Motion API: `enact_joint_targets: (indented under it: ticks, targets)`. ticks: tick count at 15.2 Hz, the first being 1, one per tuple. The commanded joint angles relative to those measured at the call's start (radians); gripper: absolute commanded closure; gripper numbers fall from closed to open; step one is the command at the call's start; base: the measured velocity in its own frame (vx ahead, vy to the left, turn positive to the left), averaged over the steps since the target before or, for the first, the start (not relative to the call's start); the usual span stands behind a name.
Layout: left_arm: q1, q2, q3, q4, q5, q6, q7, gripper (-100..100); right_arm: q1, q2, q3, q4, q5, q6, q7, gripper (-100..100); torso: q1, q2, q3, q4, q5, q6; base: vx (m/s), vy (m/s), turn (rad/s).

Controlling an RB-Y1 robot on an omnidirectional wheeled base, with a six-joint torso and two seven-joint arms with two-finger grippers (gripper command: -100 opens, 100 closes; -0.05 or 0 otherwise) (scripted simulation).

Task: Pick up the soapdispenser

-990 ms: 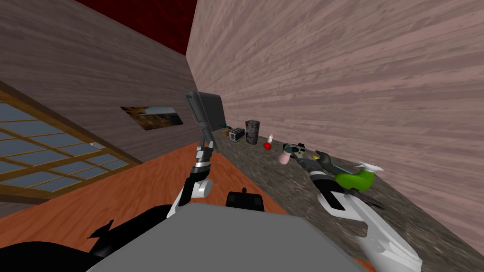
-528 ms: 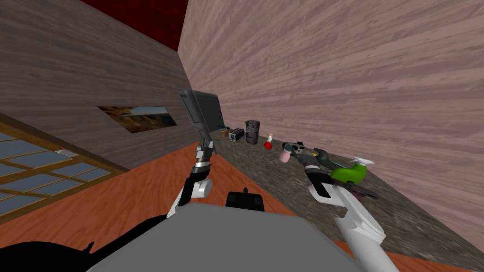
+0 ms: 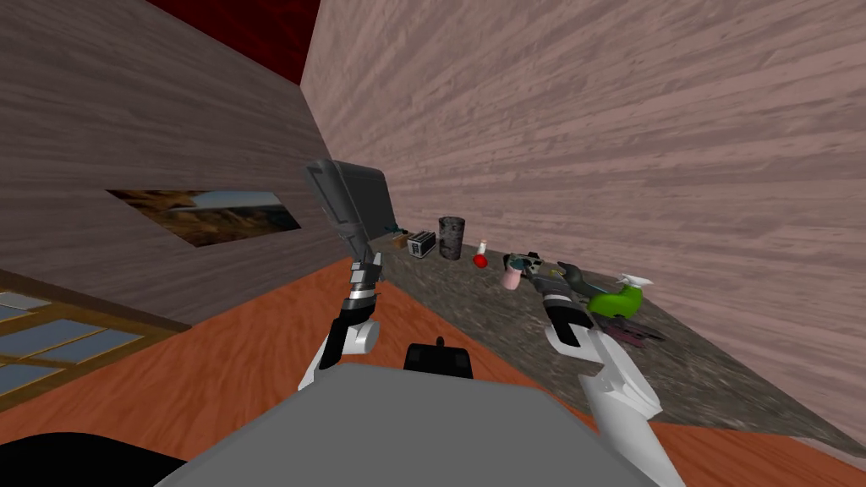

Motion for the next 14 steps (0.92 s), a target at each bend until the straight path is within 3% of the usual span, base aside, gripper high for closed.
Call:
enact_joint_targets:
  ticks: [1,10,12,13,14]
  targets:
    - [0.000,0.000,0.000,0.000,0.000,0.000,0.000,0,-0.008,0.025,-0.031,0.023,0.011,-0.008,0.028,-100,0.000,0.000,0.000,0.000,0.000,0.000,0.106,0.100,-0.081]
    - [0.000,0.000,0.000,0.000,0.000,0.000,0.000,0,-0.023,0.128,-0.163,0.134,0.042,-0.043,0.149,-100,-0.002,-0.005,-0.003,-0.001,0.000,0.000,0.134,0.085,-0.085]
    - [0.000,0.000,0.000,0.000,0.000,0.000,0.000,0,-0.040,0.091,-0.147,0.111,0.028,-0.007,0.115,-100,-0.005,-0.004,-0.003,-0.002,-0.002,-0.002,0.050,0.014,-0.009]
    - [0.000,0.000,0.000,0.000,0.000,0.000,0.000,0,-0.030,0.106,-0.147,0.119,0.036,-0.028,0.130,-100,-0.008,-0.002,-0.002,-0.001,-0.001,-0.002,0.014,-0.027,0.026]
    - [0.000,0.000,0.000,0.000,0.000,0.000,0.000,0,-0.031,0.103,-0.146,0.117,0.035,-0.023,0.126,100,-0.010,-0.001,-0.001,0.000,-0.002,-0.002,0.008,-0.007,0.004]
